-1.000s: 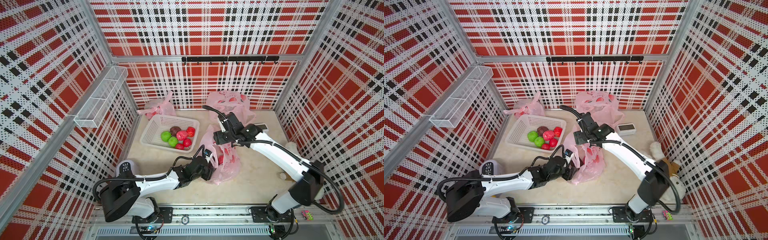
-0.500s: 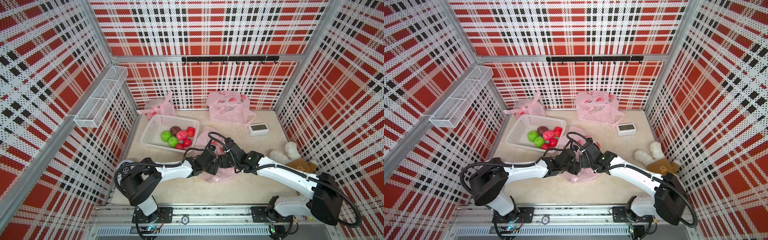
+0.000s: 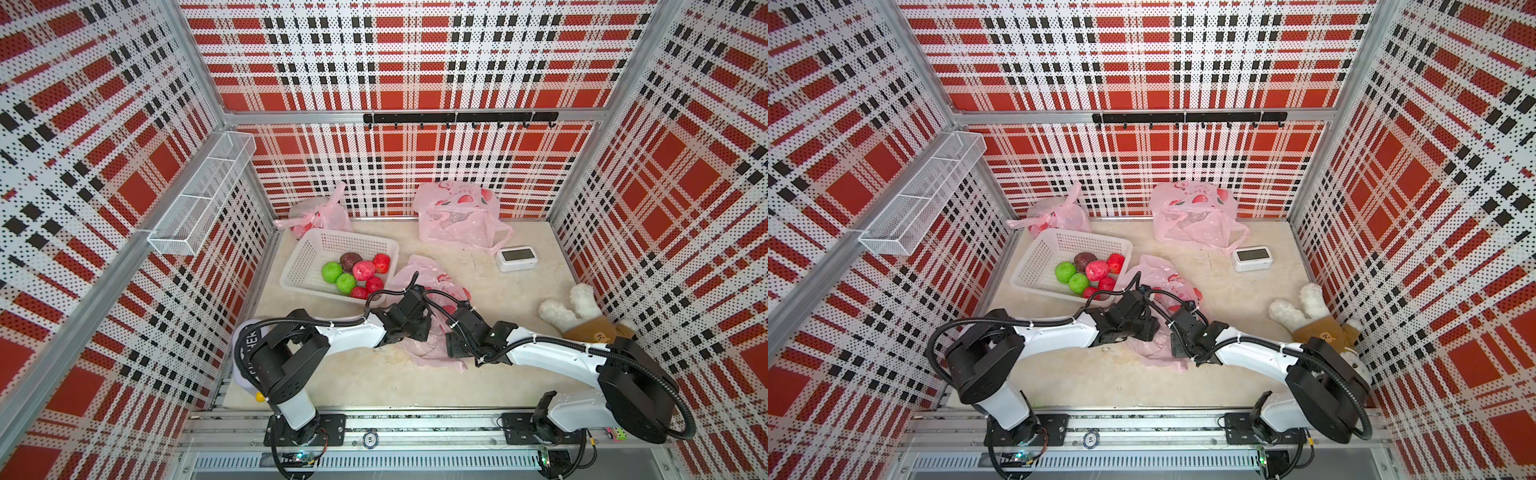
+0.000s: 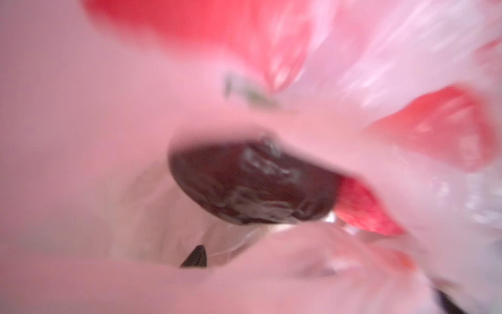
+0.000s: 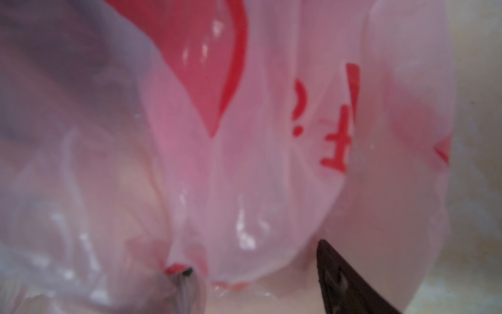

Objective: Untie the knot of a plastic bag & take out the apple
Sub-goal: Pick up the apple from the plastic bag.

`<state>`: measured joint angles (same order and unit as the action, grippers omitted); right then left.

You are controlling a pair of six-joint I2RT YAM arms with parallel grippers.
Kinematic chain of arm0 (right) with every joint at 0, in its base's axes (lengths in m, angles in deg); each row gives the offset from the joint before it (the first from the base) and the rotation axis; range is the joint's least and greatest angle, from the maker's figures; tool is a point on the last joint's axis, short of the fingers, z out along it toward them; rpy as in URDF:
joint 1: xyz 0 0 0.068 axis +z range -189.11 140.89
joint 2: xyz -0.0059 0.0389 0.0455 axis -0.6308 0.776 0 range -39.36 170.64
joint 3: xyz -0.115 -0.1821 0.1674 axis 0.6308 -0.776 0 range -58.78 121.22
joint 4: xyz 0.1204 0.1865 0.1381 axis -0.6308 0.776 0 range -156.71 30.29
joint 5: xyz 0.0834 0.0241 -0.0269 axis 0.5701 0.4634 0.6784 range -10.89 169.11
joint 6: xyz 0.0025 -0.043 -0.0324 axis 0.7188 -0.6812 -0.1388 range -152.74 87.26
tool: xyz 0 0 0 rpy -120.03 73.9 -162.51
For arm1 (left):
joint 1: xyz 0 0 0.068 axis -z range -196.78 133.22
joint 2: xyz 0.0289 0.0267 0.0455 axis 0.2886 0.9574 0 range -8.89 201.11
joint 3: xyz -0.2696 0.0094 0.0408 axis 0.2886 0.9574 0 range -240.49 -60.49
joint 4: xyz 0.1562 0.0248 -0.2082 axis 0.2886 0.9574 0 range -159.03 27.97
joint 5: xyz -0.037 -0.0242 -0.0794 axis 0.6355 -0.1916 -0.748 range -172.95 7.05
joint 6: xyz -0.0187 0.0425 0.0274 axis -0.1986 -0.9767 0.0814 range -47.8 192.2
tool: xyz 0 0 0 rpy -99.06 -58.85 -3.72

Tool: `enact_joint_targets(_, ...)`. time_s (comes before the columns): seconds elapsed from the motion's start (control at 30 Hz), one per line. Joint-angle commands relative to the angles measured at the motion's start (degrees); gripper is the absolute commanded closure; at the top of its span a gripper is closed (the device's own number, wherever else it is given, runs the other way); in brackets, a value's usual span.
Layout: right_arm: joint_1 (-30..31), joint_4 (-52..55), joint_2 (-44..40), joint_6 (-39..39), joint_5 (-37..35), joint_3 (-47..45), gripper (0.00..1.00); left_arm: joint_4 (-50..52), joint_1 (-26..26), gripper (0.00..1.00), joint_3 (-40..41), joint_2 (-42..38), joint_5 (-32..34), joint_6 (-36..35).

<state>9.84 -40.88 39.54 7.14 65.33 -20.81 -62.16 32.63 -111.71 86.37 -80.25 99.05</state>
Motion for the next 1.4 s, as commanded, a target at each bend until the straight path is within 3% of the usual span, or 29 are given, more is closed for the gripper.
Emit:
enact_joint_targets(0.0,0.2,-2.6,-1.4,1.5,-2.4,-1.3,0.25,-1.2,-0.5,0.42,0.9,-6.1,-1.9,-2.3)
enact_joint_targets(0.2,0.1,-6.1,-0.9,1.6,-2.7,-3.0,0.25,2.0,-1.3,0.40,2.0,-12.1,-2.7,-5.1)
enact_joint_targets(0.33,0.1,-10.1,-1.4,1.5,-1.6,-4.3,0.27,2.0,-1.4,0.38,2.4,-11.7,-4.1,-5.1)
enact_joint_targets(0.4,0.1,-11.4,-1.9,1.3,-1.8,-4.9,0.30,0.7,-1.0,0.42,3.6,-11.3,-5.1,-3.9)
enact_joint_targets(0.53,0.1,-15.4,-3.5,1.5,-1.7,-7.5,0.49,-6.3,-0.9,0.56,8.2,-11.6,-7.5,0.2)
enact_joint_targets(0.8,0.1,-21.8,-7.3,1.4,-0.5,-11.7,0.84,-10.7,3.9,0.57,18.2,-21.4,-2.4,-3.6)
enact_joint_targets(1.03,0.0,-22.9,-7.1,1.2,0.2,-12.4,0.90,-11.4,10.4,0.58,22.2,-30.6,3.1,-3.9)
enact_joint_targets(1.17,0.1,-25.9,-7.6,2.0,0.6,-13.7,0.92,-15.4,14.2,0.62,19.8,-27.9,4.7,-2.9)
enact_joint_targets(1.3,0.0,-27.7,-8.7,2.5,1.6,-14.5,0.99,-17.0,15.5,0.62,14.2,-20.2,3.8,-2.9)
enact_joint_targets(1.37,0.1,-28.3,-9.4,2.7,1.9,-14.9,1.00,-16.9,15.5,0.64,11.8,-16.5,6.4,-1.1)
